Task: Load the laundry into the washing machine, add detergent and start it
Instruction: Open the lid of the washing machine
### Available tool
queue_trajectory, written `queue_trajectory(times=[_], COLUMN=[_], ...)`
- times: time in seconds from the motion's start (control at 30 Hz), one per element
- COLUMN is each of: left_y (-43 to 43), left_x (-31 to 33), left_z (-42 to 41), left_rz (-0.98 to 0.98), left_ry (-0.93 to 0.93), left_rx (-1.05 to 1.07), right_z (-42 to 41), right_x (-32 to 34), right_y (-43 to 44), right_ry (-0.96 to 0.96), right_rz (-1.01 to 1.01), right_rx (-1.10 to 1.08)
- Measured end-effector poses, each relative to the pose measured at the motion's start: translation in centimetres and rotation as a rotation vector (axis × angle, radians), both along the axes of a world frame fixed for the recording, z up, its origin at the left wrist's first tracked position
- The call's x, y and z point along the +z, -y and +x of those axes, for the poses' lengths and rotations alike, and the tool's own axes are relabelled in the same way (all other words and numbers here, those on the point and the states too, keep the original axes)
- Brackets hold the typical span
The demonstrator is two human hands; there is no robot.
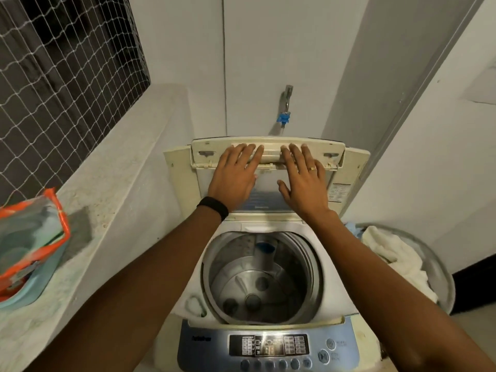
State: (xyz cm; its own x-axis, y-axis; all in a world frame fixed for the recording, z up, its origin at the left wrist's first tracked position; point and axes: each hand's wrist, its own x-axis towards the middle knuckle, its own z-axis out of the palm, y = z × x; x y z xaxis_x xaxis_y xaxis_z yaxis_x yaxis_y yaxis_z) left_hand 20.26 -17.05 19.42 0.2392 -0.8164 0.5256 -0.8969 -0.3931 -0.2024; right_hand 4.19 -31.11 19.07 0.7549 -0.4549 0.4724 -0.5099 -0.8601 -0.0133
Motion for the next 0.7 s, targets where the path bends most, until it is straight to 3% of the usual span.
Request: queue_trajectory(times=[0.4,0.7], left_y=[5.5,4.8], left_x=[0.8,0.7], left_z=[4.2,2.8], left_rz=[0.223,0.24], left_ry=[-0.196,-0.149], left_rx=[0.093,0.122], right_z=[5.9,5.3], right_x=[1.8,2.0], right_y=[4.9,4.3], right_ry=[-0.215,-0.234], right_rz=[0.155,0.173], right_rx=[-0.019,-0.011])
